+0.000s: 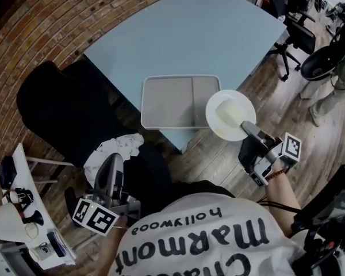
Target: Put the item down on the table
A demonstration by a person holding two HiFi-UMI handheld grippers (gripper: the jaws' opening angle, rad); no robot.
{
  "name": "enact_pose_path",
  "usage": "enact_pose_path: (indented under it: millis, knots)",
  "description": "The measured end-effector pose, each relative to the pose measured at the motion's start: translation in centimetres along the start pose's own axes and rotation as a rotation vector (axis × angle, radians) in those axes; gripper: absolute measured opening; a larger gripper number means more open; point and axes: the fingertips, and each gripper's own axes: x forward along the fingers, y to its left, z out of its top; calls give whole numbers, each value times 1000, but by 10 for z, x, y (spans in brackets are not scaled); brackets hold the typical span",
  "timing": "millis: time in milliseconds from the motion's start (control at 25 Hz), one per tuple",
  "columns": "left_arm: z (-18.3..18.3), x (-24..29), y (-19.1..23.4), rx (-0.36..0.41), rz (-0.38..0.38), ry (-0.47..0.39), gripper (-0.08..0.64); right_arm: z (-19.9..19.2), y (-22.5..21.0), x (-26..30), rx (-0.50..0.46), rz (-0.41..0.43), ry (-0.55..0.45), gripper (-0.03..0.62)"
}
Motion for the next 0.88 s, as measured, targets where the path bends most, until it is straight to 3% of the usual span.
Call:
enact_pose_path:
  millis: [400, 760, 880]
  knots:
    - [-5, 12, -1, -21, 27, -15, 6, 24, -11, 0, 27, -32, -8, 32]
    - [2, 37, -1, -21, 95, -53, 8, 63, -27, 24, -21, -109, 78, 32]
    - [0, 45, -3, -28, 120, -65, 8, 74, -39, 36, 33, -124, 102, 32]
